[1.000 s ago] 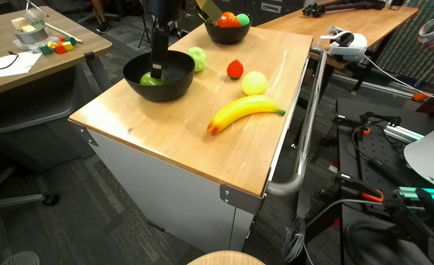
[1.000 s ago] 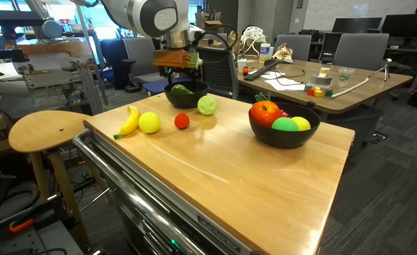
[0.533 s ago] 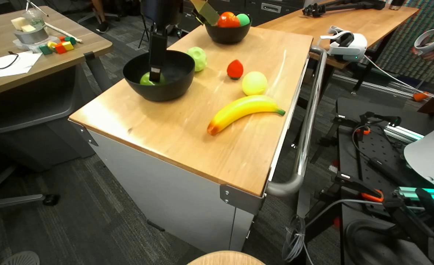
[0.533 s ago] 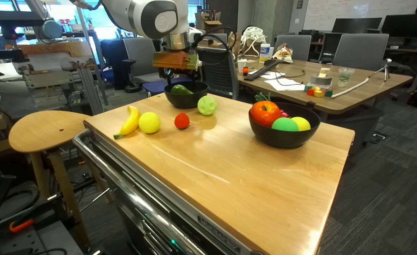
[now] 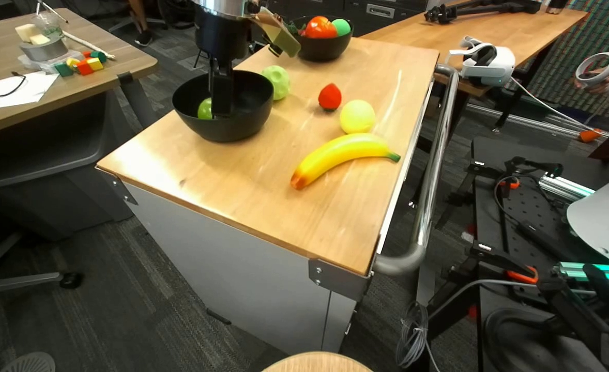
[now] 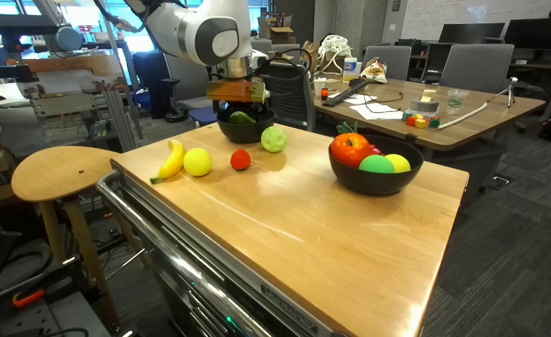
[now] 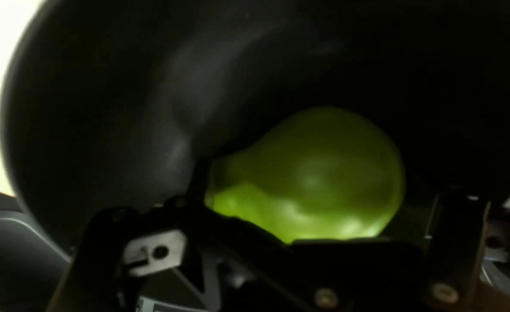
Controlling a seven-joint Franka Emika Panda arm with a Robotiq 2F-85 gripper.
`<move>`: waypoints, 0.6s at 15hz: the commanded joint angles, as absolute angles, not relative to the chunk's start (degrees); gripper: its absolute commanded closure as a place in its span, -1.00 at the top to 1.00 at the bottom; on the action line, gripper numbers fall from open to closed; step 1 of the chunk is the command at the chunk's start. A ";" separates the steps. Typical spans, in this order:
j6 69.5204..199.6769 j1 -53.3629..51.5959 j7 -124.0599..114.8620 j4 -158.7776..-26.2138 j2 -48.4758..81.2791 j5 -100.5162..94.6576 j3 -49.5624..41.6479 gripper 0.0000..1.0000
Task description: Move the fruit and vegetable toys from the bowls to the counter
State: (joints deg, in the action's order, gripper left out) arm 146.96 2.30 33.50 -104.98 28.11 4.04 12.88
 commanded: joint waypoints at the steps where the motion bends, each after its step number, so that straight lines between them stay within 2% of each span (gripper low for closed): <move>1: 146.41 1.18 32.49 -102.29 30.30 0.89 11.24 1.00; 3: 146.69 0.85 32.24 -102.89 30.79 -1.23 10.24 1.00; 4: 146.67 0.81 32.08 -103.13 31.03 -2.08 9.92 0.67; 5: 146.55 0.89 32.04 -103.30 30.88 -2.44 9.88 0.45; 7: 146.36 0.97 31.82 -103.45 30.60 -2.81 9.94 0.11; 9: 146.17 1.33 31.69 -103.08 30.10 -1.95 10.50 -0.13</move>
State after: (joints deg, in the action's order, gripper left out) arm 146.79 2.11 33.18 -104.22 29.95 -1.23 11.02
